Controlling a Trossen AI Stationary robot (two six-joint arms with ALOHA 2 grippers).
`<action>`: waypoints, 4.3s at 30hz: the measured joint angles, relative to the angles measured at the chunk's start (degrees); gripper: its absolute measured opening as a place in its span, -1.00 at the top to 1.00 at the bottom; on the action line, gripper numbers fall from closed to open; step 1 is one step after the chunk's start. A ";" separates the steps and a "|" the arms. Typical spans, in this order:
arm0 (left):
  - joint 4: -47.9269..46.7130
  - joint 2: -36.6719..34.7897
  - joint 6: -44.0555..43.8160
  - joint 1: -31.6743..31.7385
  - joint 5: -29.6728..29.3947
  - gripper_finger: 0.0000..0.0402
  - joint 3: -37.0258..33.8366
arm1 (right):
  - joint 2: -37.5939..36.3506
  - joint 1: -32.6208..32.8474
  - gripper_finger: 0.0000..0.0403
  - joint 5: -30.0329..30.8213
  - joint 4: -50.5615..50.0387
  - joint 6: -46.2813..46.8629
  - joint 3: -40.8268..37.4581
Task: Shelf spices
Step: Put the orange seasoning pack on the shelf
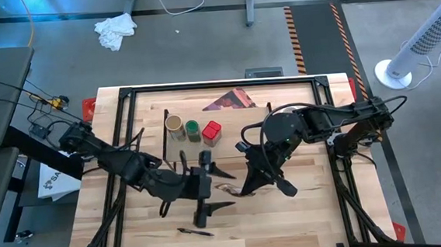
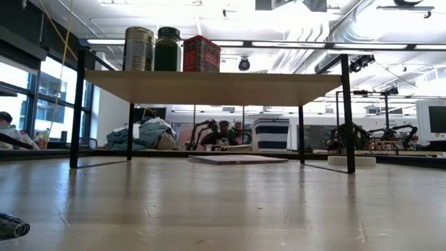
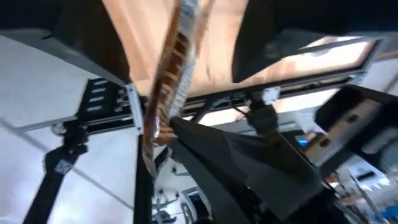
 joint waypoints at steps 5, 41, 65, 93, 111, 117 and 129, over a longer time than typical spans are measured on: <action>0.03 -0.02 -3.27 1.28 3.03 0.12 0.00 | 0.00 -0.02 1.00 -0.02 2.09 -0.42 0.00; -51.11 -21.69 -64.53 -10.79 -48.53 0.90 -5.34 | -1.70 0.38 -0.18 30.59 -2.84 -0.61 13.64; -66.22 -22.06 -103.79 7.22 -47.62 0.90 -29.79 | -1.27 0.38 -0.18 32.42 -11.21 8.83 13.68; -49.22 -12.00 -113.15 6.13 -46.66 0.90 -32.96 | -1.22 0.38 -0.18 33.46 -12.24 7.08 13.63; -49.84 -6.89 -115.55 6.98 -50.41 0.90 -32.94 | -1.20 0.38 -0.18 33.33 -12.19 7.08 13.62; -49.42 -6.34 -114.44 6.98 -48.68 0.82 -32.92 | -1.20 0.38 -0.18 33.33 -12.19 7.08 13.62; -47.82 -6.38 -112.71 6.96 -47.82 0.40 -32.92 | -1.18 0.38 -0.18 33.29 -12.22 6.45 13.62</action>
